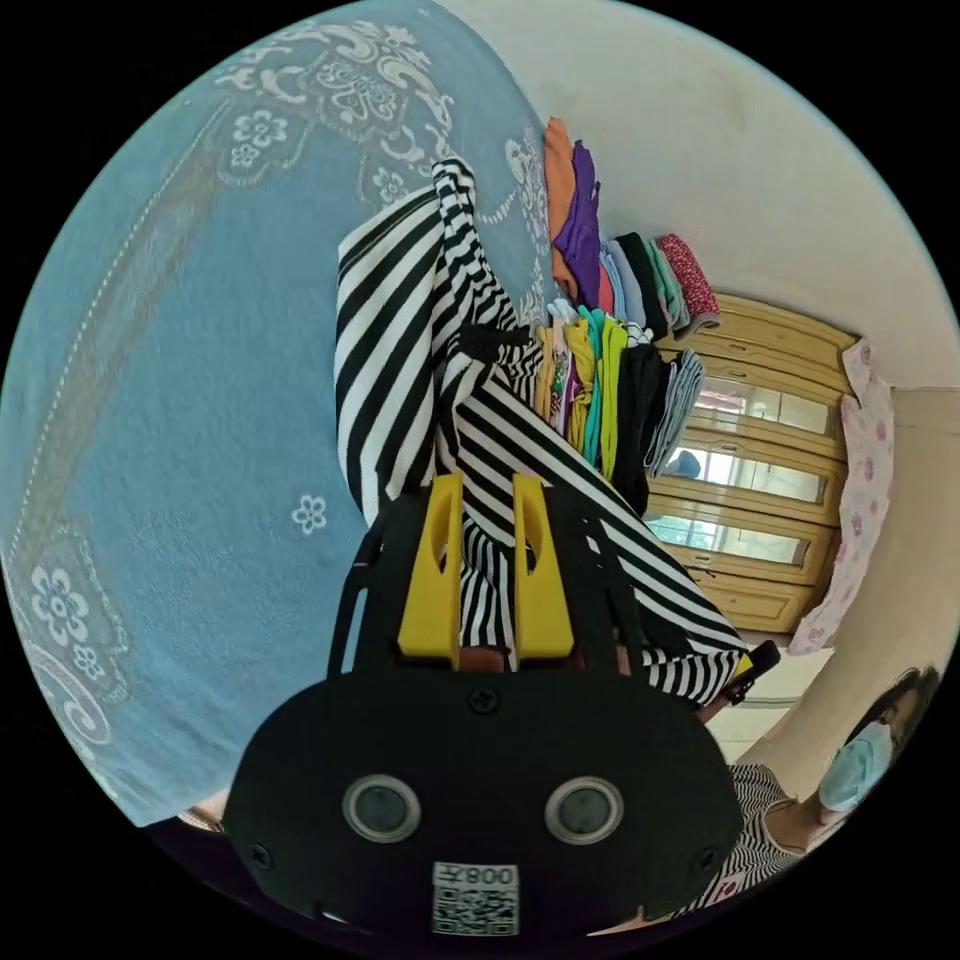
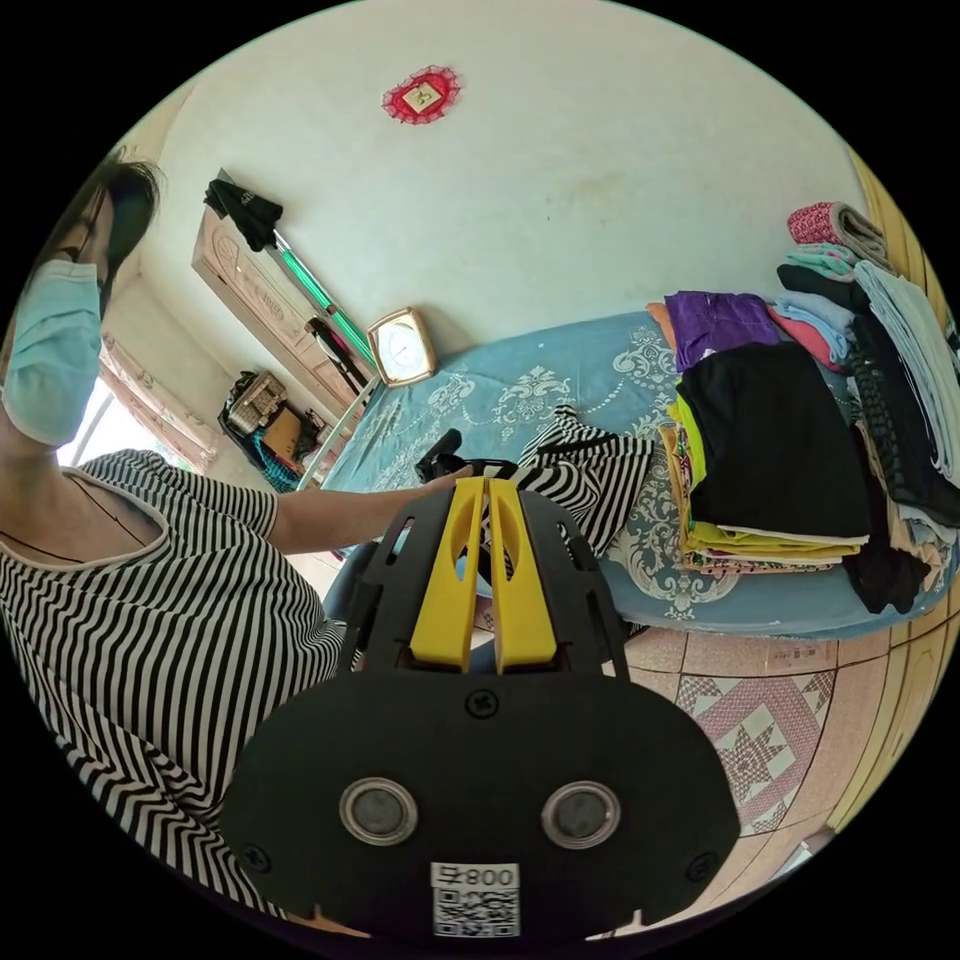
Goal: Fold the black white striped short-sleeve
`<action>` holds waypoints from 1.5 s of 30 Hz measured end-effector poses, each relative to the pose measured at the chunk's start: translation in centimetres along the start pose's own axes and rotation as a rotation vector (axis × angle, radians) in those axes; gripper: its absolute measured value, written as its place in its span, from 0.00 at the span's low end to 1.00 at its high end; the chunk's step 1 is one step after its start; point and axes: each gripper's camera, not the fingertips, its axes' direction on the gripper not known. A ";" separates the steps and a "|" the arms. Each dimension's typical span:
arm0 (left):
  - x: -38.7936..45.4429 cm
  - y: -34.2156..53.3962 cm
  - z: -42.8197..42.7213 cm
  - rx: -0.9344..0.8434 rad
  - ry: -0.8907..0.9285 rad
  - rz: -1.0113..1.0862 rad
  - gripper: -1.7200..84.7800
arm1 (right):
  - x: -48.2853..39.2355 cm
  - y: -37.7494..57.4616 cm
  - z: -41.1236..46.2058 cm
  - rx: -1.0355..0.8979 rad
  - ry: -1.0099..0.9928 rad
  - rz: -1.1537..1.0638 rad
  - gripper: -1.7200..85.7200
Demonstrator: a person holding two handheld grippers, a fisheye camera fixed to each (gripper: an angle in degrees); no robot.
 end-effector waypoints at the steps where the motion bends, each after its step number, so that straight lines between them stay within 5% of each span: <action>1: -0.4 -0.2 0.2 -0.004 0.023 -0.018 0.11 | -0.1 -0.4 -0.4 0.001 0.003 -0.004 0.02; 24: -3.5 -4.0 -10.5 0.063 0.149 -0.093 0.04 | 0.1 -6.3 -4.1 0.023 -0.024 -0.026 0.02; 32: -0.7 -3.1 -19.9 0.073 -0.159 0.094 0.11 | -0.3 -7.5 -5.0 0.036 -0.031 -0.028 0.02; 38: 0.4 -3.3 -24.2 0.026 -0.348 0.134 0.06 | -1.0 -8.5 -5.3 0.028 -0.022 -0.026 0.02; 45: -0.4 0.2 -35.0 0.107 -0.162 0.127 0.03 | -1.6 -9.0 -6.0 0.038 -0.001 -0.009 0.02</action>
